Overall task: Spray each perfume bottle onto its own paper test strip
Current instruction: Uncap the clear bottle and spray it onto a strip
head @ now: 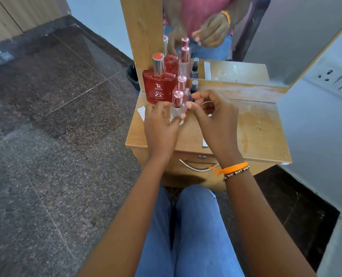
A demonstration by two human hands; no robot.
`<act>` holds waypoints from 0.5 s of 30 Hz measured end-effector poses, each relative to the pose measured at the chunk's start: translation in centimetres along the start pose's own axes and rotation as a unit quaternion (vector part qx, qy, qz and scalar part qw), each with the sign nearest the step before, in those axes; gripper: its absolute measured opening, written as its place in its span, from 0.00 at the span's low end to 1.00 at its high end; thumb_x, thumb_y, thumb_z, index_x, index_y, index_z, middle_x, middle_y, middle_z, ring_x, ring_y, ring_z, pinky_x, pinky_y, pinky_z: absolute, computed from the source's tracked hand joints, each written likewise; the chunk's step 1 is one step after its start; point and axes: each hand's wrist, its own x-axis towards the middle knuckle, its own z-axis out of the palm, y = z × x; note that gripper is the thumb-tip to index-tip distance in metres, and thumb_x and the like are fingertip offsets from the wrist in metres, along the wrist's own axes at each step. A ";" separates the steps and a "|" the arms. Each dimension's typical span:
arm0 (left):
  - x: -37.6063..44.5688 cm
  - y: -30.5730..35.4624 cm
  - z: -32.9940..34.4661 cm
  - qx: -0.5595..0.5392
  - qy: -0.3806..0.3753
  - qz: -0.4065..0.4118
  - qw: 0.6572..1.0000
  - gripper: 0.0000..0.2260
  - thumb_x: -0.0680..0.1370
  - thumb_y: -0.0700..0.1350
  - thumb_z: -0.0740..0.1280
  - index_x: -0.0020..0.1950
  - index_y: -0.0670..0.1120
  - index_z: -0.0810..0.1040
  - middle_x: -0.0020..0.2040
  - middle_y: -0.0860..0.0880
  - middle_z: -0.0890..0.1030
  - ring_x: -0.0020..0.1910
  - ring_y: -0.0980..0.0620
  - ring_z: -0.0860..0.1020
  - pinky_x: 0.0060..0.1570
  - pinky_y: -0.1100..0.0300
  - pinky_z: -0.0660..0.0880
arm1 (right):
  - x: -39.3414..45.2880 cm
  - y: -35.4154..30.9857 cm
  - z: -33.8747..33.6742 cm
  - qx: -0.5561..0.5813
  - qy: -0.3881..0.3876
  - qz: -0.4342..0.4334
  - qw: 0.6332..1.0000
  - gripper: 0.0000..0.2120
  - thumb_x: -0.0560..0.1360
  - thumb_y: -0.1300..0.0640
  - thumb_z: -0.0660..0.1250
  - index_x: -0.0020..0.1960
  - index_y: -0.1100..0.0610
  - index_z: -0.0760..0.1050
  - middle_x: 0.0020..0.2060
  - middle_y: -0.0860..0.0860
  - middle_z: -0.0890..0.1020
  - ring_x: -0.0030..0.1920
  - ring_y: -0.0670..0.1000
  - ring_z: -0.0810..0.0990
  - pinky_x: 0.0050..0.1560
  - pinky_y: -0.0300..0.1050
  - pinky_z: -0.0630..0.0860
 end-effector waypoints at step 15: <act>-2.7 1.4 -2.6 -0.047 -0.066 0.054 0.995 0.10 0.71 0.43 0.72 0.51 0.46 0.78 0.48 0.49 0.81 0.49 0.52 0.79 0.52 0.56 0.75 | -0.7 -2.3 -1.4 0.163 -0.097 0.043 0.981 0.12 0.73 0.65 0.69 0.56 0.58 0.78 0.44 0.55 0.83 0.45 0.49 0.80 0.54 0.46 0.79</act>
